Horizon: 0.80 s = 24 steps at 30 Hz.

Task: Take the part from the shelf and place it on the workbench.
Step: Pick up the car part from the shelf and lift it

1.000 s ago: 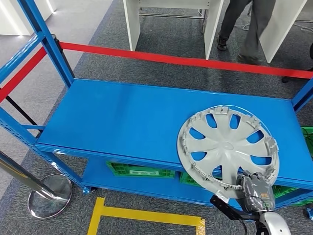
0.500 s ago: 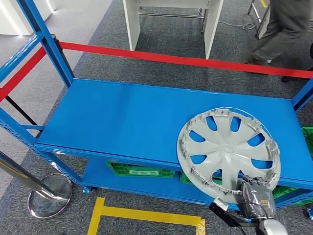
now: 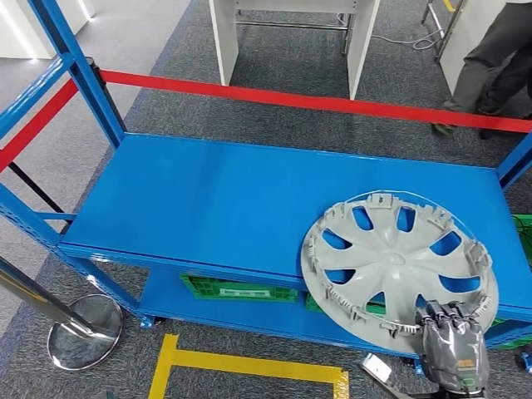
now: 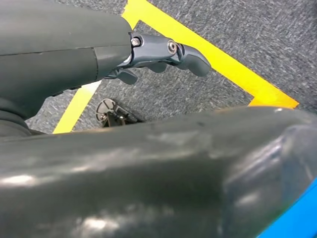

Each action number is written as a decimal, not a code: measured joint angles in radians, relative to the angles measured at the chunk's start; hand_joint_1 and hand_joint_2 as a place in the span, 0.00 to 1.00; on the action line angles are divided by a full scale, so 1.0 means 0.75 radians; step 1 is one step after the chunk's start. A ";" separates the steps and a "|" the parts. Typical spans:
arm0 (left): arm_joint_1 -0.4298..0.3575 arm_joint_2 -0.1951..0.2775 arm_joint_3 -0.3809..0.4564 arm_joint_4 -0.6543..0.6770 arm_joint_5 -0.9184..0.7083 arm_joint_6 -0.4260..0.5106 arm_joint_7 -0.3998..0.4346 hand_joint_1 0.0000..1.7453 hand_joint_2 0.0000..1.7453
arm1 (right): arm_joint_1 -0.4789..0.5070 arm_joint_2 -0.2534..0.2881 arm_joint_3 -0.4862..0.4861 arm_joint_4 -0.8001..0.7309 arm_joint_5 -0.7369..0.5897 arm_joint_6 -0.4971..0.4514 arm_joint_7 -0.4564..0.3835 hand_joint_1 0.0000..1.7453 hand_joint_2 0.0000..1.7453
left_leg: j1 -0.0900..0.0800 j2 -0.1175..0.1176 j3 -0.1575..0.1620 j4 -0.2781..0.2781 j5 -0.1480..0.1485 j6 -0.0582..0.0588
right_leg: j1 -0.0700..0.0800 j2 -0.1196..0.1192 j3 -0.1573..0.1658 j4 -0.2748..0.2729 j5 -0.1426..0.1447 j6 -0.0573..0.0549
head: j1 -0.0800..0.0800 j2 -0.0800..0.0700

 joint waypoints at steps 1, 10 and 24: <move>0.000 -0.001 0.001 0.000 0.001 -0.002 -0.006 0.00 0.00 | 0.005 0.001 -0.013 -0.015 0.012 -0.013 -0.013 1.00 1.00 | 0.000 0.000 0.000 0.000 0.000 0.000 | 0.000 0.000 0.000 0.000 0.000 0.000 | 0.000 0.000; -0.002 -0.005 0.010 0.000 -0.002 -0.015 -0.021 0.00 0.00 | 0.033 0.071 -0.139 -0.134 0.025 -0.035 -0.274 1.00 1.00 | 0.000 0.000 0.000 0.000 0.000 0.000 | 0.000 0.000 -0.001 0.000 0.000 0.000 | 0.000 0.000; -0.009 -0.006 0.032 0.000 -0.028 -0.039 -0.025 0.00 0.00 | 0.033 0.307 -0.366 -0.391 0.027 -0.043 -0.625 1.00 1.00 | 0.000 0.000 -0.002 0.000 0.000 0.000 | 0.000 0.000 -0.001 0.000 0.000 0.000 | 0.000 0.000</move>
